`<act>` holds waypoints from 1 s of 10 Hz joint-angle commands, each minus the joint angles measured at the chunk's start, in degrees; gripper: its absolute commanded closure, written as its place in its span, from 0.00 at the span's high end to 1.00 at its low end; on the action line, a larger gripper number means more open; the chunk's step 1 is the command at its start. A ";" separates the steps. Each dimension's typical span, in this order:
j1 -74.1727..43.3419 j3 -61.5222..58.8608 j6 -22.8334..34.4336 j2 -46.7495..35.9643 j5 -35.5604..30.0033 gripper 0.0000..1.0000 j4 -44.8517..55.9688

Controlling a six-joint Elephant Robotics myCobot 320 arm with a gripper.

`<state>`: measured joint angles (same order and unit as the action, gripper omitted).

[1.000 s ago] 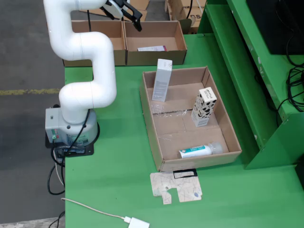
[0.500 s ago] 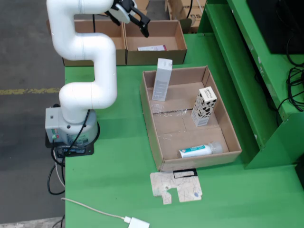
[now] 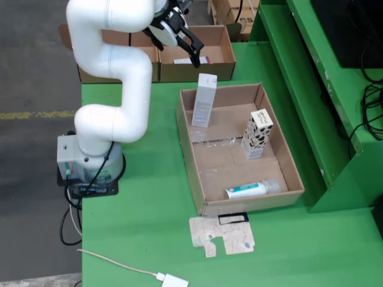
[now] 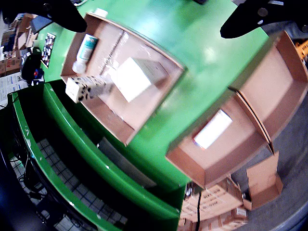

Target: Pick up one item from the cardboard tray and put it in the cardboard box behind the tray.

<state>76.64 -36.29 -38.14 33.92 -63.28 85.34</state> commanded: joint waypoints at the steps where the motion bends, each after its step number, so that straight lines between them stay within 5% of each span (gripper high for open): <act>1: -16.67 -27.32 11.12 1.69 -2.34 1.00 12.84; 2: -16.67 -27.32 11.12 1.69 -2.34 1.00 12.84; 3: -27.62 -30.31 20.30 5.18 -6.41 1.00 8.38; 7: -38.37 -34.07 28.44 9.09 -10.88 1.00 5.05; 10: -56.93 -32.44 41.88 13.94 -19.28 1.00 -4.48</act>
<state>50.44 -62.57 -12.04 45.70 -76.99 88.33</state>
